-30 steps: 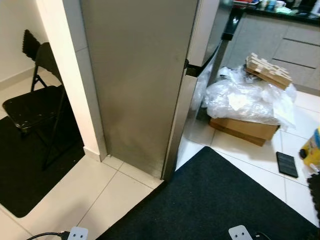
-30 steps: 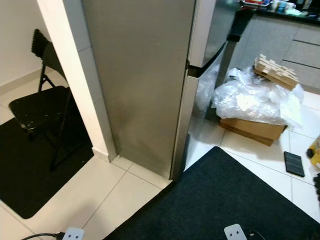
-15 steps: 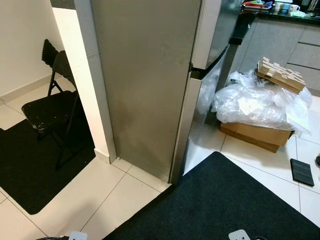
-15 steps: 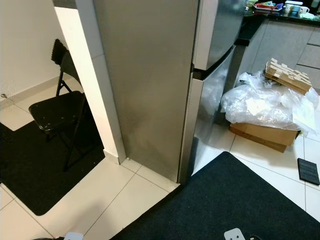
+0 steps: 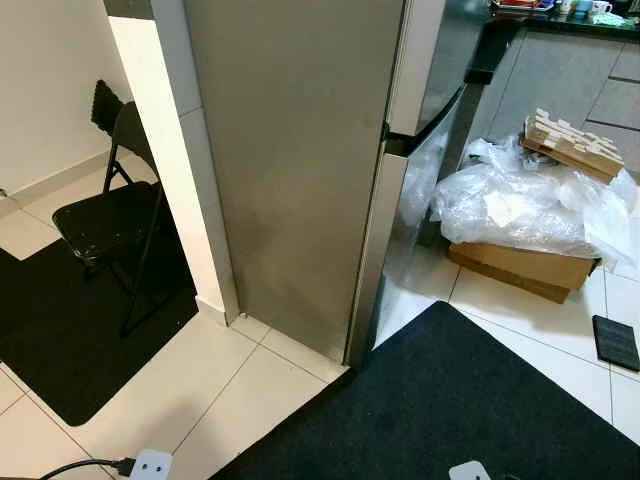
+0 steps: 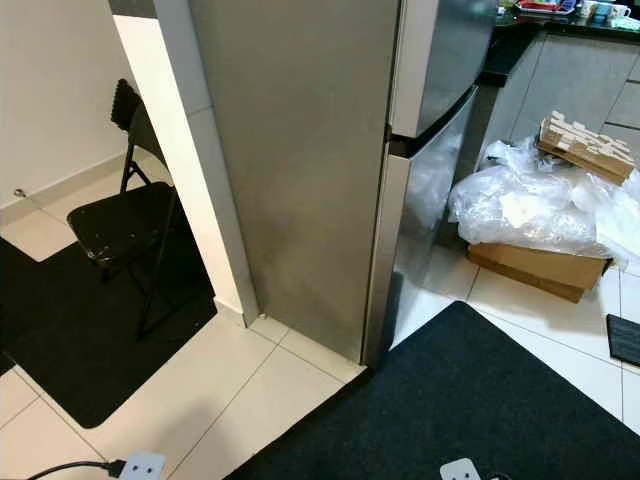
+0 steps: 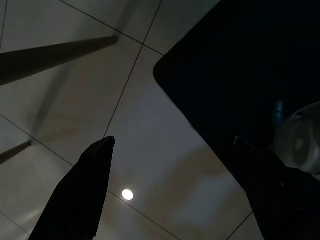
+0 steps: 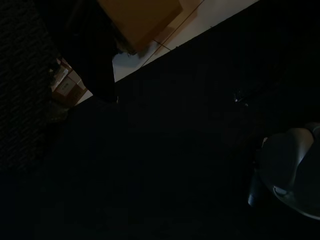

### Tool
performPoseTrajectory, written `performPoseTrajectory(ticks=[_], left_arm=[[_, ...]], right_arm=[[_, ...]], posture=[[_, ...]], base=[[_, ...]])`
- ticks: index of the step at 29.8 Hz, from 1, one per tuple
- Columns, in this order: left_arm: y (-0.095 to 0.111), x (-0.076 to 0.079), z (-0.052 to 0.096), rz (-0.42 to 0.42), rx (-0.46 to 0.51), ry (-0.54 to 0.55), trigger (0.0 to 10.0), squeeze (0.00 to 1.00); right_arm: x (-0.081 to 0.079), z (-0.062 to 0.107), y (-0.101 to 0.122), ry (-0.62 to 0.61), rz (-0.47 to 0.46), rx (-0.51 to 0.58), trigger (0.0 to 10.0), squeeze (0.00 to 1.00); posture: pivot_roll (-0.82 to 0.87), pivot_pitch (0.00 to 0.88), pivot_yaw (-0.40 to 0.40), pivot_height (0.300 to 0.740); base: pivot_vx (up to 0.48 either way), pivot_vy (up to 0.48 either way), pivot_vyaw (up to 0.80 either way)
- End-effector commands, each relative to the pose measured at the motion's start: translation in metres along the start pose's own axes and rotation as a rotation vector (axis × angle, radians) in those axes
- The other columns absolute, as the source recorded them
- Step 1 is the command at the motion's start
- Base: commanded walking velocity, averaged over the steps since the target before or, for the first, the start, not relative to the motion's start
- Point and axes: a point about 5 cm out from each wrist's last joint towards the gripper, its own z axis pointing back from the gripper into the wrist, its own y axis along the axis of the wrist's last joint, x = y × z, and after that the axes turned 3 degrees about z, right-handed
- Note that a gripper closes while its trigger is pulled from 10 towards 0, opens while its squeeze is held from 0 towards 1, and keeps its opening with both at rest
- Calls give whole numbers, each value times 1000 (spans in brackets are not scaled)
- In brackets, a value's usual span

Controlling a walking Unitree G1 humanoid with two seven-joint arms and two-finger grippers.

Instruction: Restocking fridge

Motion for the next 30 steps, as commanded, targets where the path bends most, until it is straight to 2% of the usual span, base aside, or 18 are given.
performPoseTrajectory(ticks=[1,3,4,6,11,18,26,30], left_arm=[[-6,1,1,-14,-23,-5,10000,0],[-6,3,1,-12,-23,-11,10000,0],[-6,11,1,-10,-27,-24,10000,0],[-3,16,0,-3,-20,-36,10000,0],[3,18,-1,-10,-5,-39,10000,0],[2,14,-1,-7,-5,-30,10000,0],[-3,7,0,5,-20,-14,10000,0],[2,2,-1,14,-8,-4,10000,0]], right_arm=[[0,0,-1,-4,-10,-5,10000,0],[1,0,-2,-5,-12,-4,10000,0],[6,0,-5,-13,1,-12,10000,0],[11,0,-6,-18,18,-14,10000,0],[18,0,0,-34,18,-4,10000,0],[17,-1,7,-35,7,17,10000,0],[10,0,1,-25,-13,3,10000,0],[6,0,-5,-20,-28,-10,10000,0]], posture=[[57,0,1,740],[55,0,-3,740],[41,0,-22,740],[51,0,-33,740],[50,0,-35,740],[53,0,-28,740],[44,0,-5,740],[48,0,5,740]], base=[[0,0,0],[0,0,0],[0,0,0],[0,0,0],[0,0,0],[0,0,0],[0,0,0],[0,0,0]])
